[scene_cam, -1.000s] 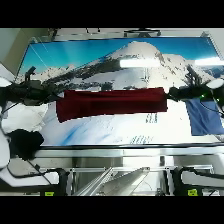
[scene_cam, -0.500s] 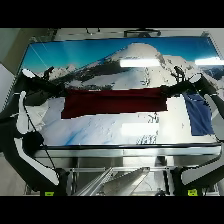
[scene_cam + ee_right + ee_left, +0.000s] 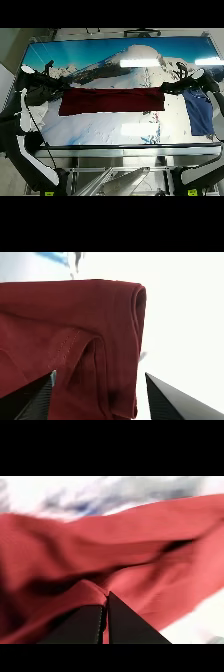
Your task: Fold the shirts.
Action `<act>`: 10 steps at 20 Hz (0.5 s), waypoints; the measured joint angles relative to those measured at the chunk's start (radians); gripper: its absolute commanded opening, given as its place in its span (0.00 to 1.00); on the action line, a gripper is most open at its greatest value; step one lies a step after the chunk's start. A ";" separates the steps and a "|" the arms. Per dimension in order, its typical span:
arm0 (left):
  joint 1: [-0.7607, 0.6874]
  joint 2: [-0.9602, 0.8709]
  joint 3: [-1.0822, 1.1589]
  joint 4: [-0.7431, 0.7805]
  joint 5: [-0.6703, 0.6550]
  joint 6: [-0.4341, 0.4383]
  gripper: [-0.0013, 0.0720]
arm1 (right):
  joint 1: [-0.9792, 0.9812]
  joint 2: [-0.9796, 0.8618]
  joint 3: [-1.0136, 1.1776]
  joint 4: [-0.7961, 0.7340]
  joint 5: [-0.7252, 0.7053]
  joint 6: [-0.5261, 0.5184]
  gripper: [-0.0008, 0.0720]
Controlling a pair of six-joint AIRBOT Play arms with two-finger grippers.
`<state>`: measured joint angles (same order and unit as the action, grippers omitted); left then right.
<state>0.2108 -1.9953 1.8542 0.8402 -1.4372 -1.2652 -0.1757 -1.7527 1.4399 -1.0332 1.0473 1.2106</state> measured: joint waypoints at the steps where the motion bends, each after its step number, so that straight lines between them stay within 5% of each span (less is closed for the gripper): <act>1: 0.000 0.002 0.001 -0.037 -0.003 0.000 0.04 | -0.005 -0.003 0.006 -0.001 0.010 0.011 0.90; 2: 0.000 0.004 0.002 -0.060 -0.003 0.000 0.05 | -0.012 -0.012 0.011 -0.001 0.023 0.022 0.90; 3: 0.000 0.004 0.003 -0.075 -0.005 0.000 0.22 | -0.018 -0.024 0.014 0.008 0.036 0.030 0.90; 4: 0.000 0.004 0.003 -0.079 -0.006 0.000 0.58 | -0.026 -0.039 0.017 0.023 0.048 0.037 0.89; 5: 0.000 0.004 0.003 -0.083 -0.006 0.000 0.77 | -0.032 -0.054 0.019 0.040 0.063 0.041 0.89; 10: 0.011 0.005 0.003 -0.063 0.002 0.000 0.79 | -0.050 -0.113 0.024 0.122 0.109 0.047 0.89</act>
<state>0.2222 -1.9907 1.8572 0.7773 -1.4357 -1.2652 -0.2253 -1.8660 1.4639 -0.9108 1.1568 1.2572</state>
